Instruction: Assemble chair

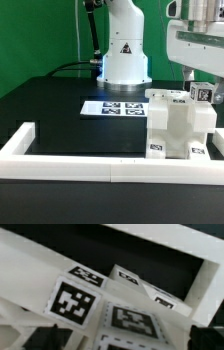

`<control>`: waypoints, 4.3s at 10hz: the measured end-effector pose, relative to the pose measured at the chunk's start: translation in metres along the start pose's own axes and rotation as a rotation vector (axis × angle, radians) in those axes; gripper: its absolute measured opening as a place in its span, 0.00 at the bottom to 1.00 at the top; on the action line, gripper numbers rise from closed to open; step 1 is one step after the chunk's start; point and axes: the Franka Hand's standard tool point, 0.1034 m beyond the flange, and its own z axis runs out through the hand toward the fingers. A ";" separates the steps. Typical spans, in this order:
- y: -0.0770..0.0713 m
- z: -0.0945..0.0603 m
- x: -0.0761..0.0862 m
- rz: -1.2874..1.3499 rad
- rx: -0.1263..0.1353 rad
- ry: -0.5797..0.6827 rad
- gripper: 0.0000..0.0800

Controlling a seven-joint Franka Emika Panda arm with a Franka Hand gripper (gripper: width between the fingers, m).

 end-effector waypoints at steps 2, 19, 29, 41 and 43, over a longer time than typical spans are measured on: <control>-0.001 0.000 0.000 -0.171 -0.001 0.003 0.81; -0.001 0.000 -0.004 -1.088 -0.001 0.002 0.69; -0.001 0.000 -0.004 -0.835 0.001 0.000 0.34; -0.002 0.001 -0.007 -0.021 0.002 -0.007 0.34; -0.002 0.001 -0.009 0.118 0.004 -0.013 0.34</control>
Offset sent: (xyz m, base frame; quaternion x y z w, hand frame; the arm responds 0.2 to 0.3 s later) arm 0.0003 0.0026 0.0007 -0.0143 0.0140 -0.1582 0.9872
